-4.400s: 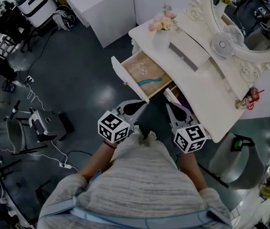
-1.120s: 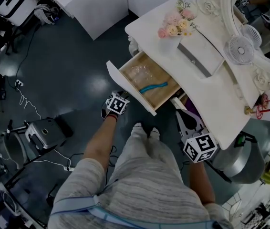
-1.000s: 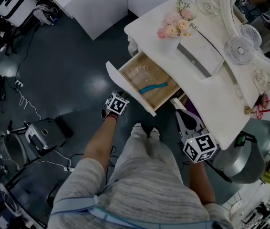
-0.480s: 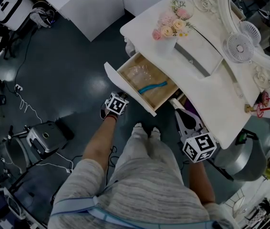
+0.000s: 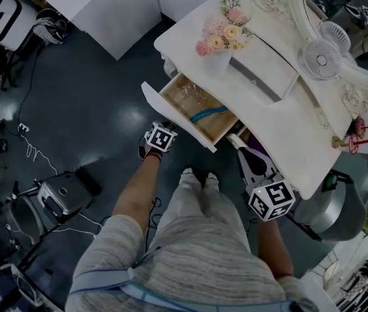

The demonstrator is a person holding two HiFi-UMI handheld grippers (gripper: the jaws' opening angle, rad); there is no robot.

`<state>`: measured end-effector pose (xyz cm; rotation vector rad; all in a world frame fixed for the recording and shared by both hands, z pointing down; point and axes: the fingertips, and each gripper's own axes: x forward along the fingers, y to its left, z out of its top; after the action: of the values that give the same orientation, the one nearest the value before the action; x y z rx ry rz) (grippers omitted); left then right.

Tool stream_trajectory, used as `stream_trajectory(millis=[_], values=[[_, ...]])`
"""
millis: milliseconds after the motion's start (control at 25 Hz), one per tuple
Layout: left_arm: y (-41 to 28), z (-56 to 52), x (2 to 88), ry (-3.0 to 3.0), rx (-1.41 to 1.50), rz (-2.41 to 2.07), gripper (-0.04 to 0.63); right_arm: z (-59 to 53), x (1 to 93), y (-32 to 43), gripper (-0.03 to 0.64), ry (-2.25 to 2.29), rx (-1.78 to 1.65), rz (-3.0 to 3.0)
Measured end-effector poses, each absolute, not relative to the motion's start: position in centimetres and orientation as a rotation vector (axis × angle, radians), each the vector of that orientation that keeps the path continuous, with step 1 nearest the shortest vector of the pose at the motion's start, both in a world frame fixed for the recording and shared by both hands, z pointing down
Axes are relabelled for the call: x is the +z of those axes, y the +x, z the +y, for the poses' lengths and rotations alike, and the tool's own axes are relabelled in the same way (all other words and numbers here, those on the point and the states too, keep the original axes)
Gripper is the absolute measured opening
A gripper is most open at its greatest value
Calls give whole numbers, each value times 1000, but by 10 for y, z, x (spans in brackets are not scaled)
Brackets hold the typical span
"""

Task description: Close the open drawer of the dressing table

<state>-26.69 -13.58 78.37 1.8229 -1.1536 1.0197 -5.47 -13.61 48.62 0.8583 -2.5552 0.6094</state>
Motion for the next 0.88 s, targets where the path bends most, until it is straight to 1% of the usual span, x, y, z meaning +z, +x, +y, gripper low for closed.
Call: stream_trajectory(millis=[160, 880], values=[[-262, -159, 773, 1870, 1034, -1175, 124, -139, 488, -48, 9, 887, 616, -2547], [-229, -219, 774, 1913, 1028, -1104, 115, -150, 494, -23, 9, 994, 659, -2518]])
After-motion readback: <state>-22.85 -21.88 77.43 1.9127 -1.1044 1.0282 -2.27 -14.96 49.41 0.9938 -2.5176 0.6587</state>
